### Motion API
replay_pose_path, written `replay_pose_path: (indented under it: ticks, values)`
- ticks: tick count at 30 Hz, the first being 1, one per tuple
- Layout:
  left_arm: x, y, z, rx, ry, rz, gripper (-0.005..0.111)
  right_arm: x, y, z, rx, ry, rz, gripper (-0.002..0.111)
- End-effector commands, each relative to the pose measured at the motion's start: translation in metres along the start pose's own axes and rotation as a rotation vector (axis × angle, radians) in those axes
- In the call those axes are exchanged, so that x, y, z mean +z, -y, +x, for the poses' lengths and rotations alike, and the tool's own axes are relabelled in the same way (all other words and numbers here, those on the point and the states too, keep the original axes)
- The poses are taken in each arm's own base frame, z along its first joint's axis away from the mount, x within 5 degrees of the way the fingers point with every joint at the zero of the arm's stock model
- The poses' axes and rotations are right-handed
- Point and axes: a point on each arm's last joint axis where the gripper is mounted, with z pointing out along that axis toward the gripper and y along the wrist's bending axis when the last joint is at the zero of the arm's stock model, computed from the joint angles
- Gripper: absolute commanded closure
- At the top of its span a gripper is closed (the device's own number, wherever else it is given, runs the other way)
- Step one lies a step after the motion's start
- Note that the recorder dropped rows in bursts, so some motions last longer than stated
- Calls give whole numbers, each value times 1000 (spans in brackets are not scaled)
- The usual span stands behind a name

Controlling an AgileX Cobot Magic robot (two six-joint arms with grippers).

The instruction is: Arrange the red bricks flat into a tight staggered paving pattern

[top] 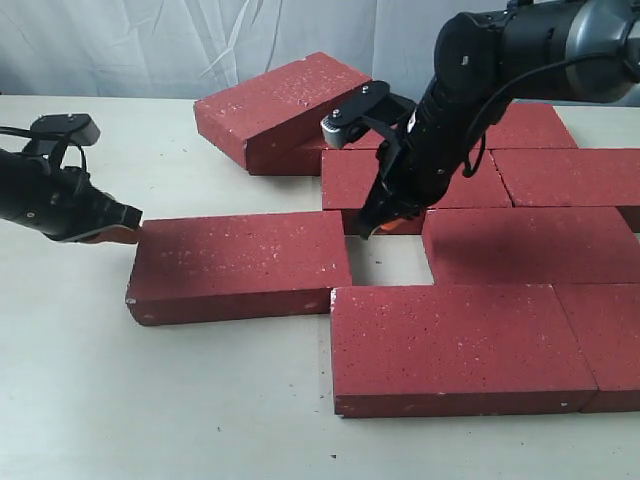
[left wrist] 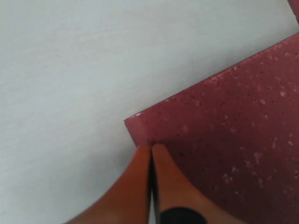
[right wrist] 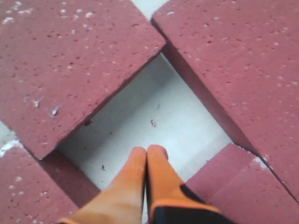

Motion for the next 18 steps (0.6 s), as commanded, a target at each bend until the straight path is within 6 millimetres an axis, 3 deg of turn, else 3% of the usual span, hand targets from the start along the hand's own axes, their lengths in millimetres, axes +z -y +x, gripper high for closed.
replay_pose_path:
  ticks: [1,4,7,9,12,18]
  values:
    - [6,13,-4,44,0,21,107,-4,12,3,49,29,13,107]
    - [6,17,-9,74,19,10,107,-4,12,3,49,29,13,107]
    - [-7,15,-19,90,60,-11,107,-4,12,3,49,29,13,107]
    - [-19,7,-19,109,65,-48,107,-4,12,3,49,29,13,107]
    - [-34,-10,-16,-11,67,-92,107,-4,12,4,46,28,16,107]
    - [-14,-8,-3,-1,-23,-61,107,-4,13,3,48,38,17,107]
